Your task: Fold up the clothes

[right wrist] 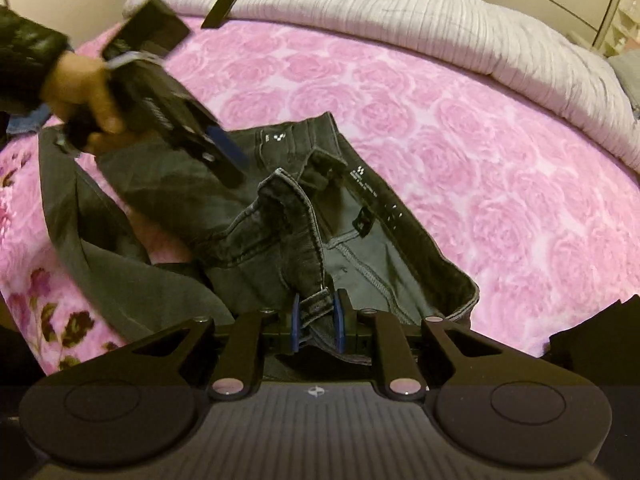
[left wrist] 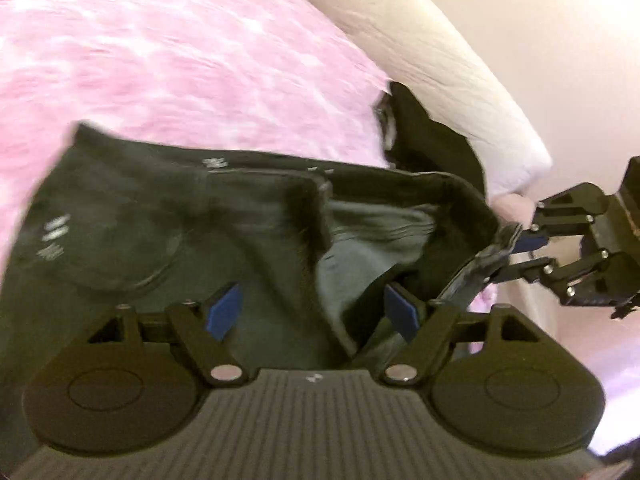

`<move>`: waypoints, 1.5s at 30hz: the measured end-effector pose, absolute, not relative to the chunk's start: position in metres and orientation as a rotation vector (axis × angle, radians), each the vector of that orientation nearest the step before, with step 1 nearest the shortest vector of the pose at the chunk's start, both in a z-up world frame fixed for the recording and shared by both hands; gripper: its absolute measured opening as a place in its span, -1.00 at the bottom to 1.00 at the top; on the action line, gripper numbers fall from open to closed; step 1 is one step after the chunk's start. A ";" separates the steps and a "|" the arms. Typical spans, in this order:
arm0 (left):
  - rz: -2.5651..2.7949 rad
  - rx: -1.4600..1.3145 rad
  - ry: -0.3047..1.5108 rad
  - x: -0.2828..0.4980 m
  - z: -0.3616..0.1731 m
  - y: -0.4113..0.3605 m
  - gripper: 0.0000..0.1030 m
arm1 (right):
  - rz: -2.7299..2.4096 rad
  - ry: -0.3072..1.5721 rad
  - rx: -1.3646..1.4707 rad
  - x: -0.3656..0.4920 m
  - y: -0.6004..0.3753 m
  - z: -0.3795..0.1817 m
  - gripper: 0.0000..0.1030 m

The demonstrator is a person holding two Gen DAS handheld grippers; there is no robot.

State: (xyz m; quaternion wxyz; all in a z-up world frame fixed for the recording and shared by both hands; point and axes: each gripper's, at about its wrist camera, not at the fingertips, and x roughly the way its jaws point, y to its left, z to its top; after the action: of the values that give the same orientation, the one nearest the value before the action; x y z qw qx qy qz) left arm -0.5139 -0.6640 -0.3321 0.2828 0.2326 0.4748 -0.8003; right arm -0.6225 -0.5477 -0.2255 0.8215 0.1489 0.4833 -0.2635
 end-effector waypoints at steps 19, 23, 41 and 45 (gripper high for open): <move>-1.639 0.454 1.319 -0.414 -0.284 -0.595 0.68 | -0.351 1.039 0.379 -0.593 -0.670 -0.292 -0.57; -1.587 0.453 1.275 -0.399 -0.287 -0.582 0.68 | -0.348 1.114 0.407 -0.576 -0.696 -0.314 -0.22; -1.598 0.773 0.998 -0.346 -0.344 -0.573 0.71 | 0.002 1.150 0.707 -0.529 -0.745 -0.390 -0.13; -1.615 0.768 1.011 -0.351 -0.339 -0.573 0.71 | -0.010 1.121 0.710 -0.531 -0.740 -0.377 -0.58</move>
State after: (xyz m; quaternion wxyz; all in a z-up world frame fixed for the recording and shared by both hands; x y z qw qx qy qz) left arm -0.3514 -0.5727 -0.3387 0.5173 0.3199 0.4212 -0.6728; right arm -0.5307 -0.7399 -0.3766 0.7878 0.3295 0.5203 -0.0047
